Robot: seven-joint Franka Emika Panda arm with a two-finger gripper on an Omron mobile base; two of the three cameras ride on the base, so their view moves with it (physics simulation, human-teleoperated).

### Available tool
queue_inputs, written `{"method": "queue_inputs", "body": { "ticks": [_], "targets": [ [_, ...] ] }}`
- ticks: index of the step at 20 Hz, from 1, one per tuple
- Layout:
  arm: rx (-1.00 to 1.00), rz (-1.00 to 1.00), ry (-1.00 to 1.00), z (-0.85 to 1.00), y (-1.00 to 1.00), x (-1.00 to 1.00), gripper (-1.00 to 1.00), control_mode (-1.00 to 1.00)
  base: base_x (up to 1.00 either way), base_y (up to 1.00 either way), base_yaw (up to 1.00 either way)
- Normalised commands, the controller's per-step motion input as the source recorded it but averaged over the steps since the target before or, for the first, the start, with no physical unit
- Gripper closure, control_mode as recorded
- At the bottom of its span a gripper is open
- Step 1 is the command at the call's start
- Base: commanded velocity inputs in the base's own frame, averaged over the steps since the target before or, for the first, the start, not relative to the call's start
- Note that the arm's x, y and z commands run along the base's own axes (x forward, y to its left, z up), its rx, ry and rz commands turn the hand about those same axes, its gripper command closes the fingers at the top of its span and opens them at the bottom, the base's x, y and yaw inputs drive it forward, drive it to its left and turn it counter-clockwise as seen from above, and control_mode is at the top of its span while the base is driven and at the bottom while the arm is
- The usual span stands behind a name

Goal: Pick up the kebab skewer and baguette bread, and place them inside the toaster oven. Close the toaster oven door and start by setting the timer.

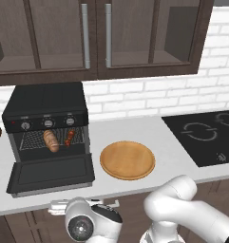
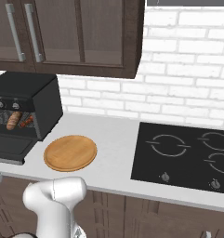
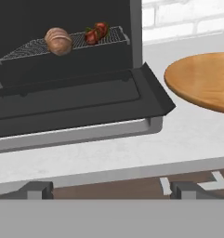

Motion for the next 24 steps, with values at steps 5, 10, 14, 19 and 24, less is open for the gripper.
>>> {"method": "queue_inputs", "body": {
  "ticks": [5, 10, 14, 19, 24],
  "targets": [
    [0.00, 0.00, 0.00, 0.10, 0.28, 0.00, -1.00, -1.00, 0.00, 0.00, 0.00],
    [0.00, 0.00, 0.00, 0.01, 0.15, 0.04, -1.00, -1.00, 0.00, 0.00, 0.00],
    [0.00, 0.02, 0.00, 0.00, 0.07, 0.15, -1.00, -1.00, 0.00, 0.00, 0.00],
    [0.00, 0.09, 0.02, 0.00, 0.08, 0.25, -1.00, -1.00, 0.00, 0.00, 0.00],
    [0.00, 0.07, 0.04, 0.00, 0.08, 0.10, -1.00, -1.00, 0.00, 0.00, 0.00]
  ]
}}
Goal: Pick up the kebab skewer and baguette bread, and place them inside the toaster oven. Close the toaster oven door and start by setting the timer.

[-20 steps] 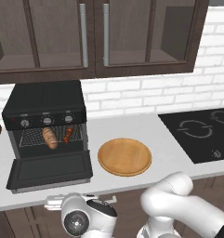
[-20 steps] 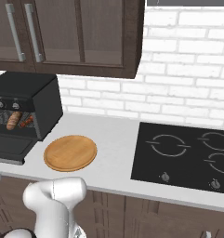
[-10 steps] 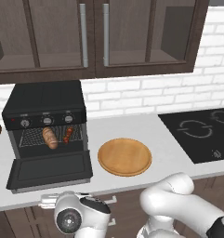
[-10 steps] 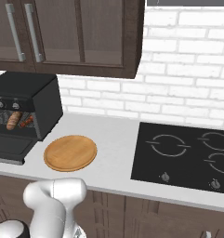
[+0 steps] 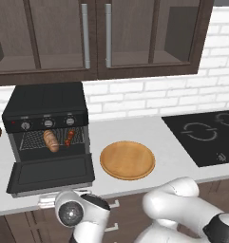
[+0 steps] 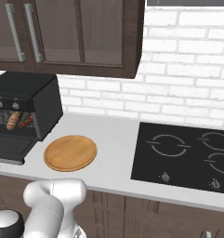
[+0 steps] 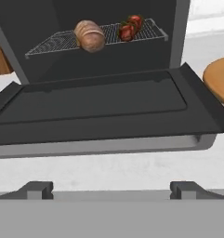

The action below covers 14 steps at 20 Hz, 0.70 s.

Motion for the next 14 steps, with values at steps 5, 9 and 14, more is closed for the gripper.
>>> {"method": "queue_inputs", "body": {
  "ticks": [5, 9, 14],
  "targets": [
    [0.00, 0.00, 0.06, 0.00, 0.00, 0.04, -1.00, -1.00, 0.00, 0.00, 0.00],
    [0.00, 0.00, 0.00, 0.00, 0.00, 0.22, -1.00, -1.00, 0.00, 0.00, 0.00],
    [0.00, 0.00, 0.00, 0.00, 0.01, 0.24, -1.00, -1.00, 0.00, 0.00, 0.00]
  ]
}}
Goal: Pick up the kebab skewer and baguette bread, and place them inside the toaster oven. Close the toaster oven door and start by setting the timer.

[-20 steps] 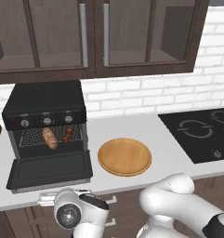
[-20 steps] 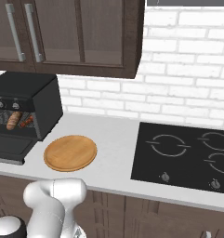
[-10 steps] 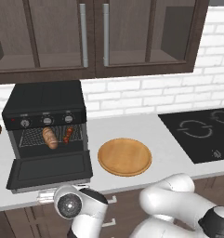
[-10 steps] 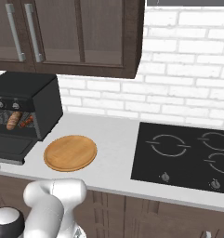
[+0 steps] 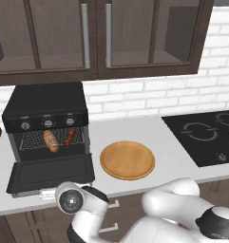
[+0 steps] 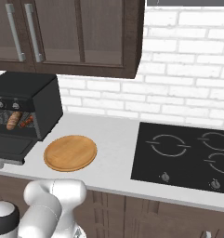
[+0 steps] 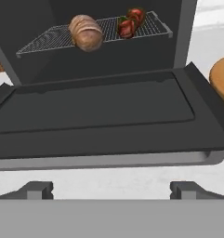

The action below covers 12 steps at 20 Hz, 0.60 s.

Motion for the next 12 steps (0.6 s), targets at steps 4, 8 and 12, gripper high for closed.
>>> {"method": "queue_inputs", "body": {
  "ticks": [4, 8, 12],
  "targets": [
    [-0.02, 0.00, 0.02, -0.08, 0.02, 0.13, -1.00, -1.00, 0.00, 0.00, 0.00],
    [0.00, 0.00, 0.00, -0.17, 0.00, 0.03, -1.00, -1.00, 0.00, 0.00, 0.00],
    [0.00, 0.00, 0.00, -0.37, 0.00, 0.00, -1.00, -1.00, 0.00, 0.00, 0.00]
  ]
}}
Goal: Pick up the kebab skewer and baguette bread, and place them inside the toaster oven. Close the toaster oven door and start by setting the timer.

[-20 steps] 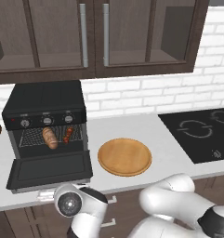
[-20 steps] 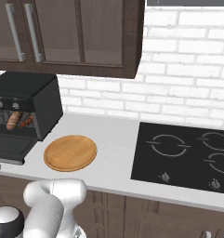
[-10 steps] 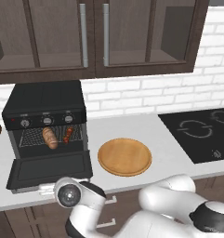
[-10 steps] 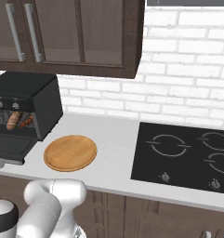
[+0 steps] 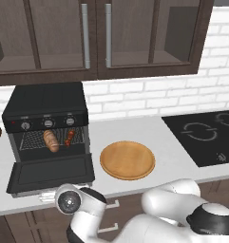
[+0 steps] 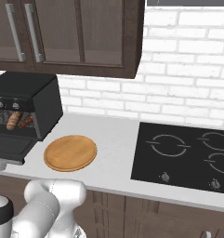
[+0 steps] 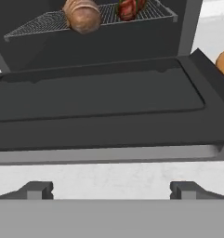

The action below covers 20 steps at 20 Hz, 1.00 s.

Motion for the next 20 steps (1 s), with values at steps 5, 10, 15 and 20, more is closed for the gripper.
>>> {"method": "queue_inputs", "body": {
  "ticks": [5, 10, 15, 20],
  "targets": [
    [0.00, 0.00, 0.00, -0.26, 0.00, 0.03, -1.00, -1.00, 0.00, 0.00, 0.00],
    [0.00, 0.00, 0.00, -0.11, 0.00, 0.16, -1.00, -1.00, 0.00, 0.00, 0.00],
    [0.00, 0.00, 0.00, -0.16, 0.00, 0.20, -1.00, -1.00, 0.00, 0.00, 0.00],
    [0.00, 0.00, 0.00, -0.41, 0.00, 0.03, -1.00, -1.00, 0.00, 0.00, 0.00]
  ]
}}
